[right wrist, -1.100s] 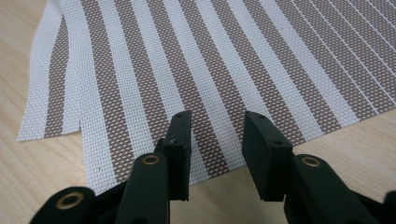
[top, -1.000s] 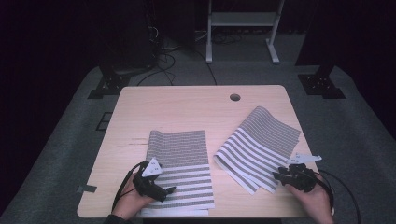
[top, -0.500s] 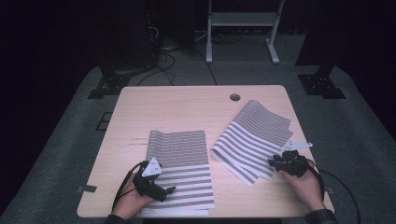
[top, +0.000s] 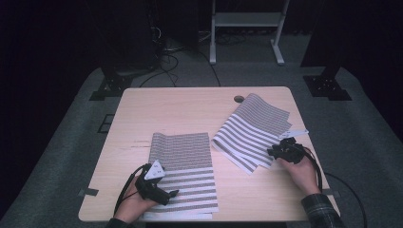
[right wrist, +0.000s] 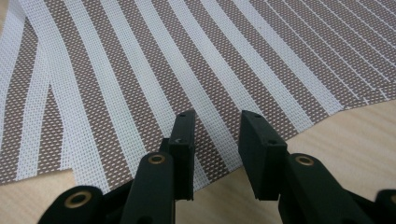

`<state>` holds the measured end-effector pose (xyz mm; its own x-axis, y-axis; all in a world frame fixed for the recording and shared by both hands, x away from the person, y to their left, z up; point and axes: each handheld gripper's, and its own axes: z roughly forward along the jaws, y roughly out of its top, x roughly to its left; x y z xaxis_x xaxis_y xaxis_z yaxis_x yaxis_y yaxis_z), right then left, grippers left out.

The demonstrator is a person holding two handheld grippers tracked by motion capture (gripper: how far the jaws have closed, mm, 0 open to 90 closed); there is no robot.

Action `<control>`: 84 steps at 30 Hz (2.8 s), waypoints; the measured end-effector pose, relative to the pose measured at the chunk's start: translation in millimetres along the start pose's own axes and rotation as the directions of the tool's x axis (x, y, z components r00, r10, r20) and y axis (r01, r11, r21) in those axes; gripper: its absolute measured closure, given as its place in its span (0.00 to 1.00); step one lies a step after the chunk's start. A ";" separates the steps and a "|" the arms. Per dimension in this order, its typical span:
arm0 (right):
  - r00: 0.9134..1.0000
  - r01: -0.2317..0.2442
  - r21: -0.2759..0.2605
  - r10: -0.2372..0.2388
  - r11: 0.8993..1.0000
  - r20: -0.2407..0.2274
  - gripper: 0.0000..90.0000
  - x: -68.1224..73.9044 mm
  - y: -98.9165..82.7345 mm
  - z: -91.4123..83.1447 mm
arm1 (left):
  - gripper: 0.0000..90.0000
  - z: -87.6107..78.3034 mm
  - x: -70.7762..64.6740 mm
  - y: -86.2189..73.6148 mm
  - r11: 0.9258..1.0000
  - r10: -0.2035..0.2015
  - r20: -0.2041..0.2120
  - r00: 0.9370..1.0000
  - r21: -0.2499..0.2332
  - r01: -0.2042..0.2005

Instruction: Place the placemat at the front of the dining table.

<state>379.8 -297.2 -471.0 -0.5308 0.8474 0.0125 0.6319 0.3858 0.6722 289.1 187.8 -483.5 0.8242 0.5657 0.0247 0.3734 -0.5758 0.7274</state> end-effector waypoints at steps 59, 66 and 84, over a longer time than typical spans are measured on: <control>0.992 -0.033 -0.004 0.032 0.999 -0.124 0.97 25.9 22.4 -8.2 | 0.05 -8.5 3.9 6.2 0.999 -0.038 -0.009 0.999 -0.030 0.038; 0.986 0.035 -0.068 -0.046 0.997 -0.161 0.97 36.3 45.3 -13.7 | 0.05 -11.7 6.2 11.3 0.999 -0.035 -0.032 0.999 -0.036 0.034; 0.933 0.139 -0.169 -0.187 0.976 -0.309 0.98 76.7 108.3 -3.8 | 0.05 -20.2 11.4 13.9 0.996 -0.055 -0.048 0.997 -0.067 0.052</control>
<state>405.5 -191.8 -394.4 -0.7874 0.6057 0.1146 0.4469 0.4329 0.7828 295.1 198.2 -459.3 0.7807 0.6246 0.0175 0.3864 -0.5046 0.7720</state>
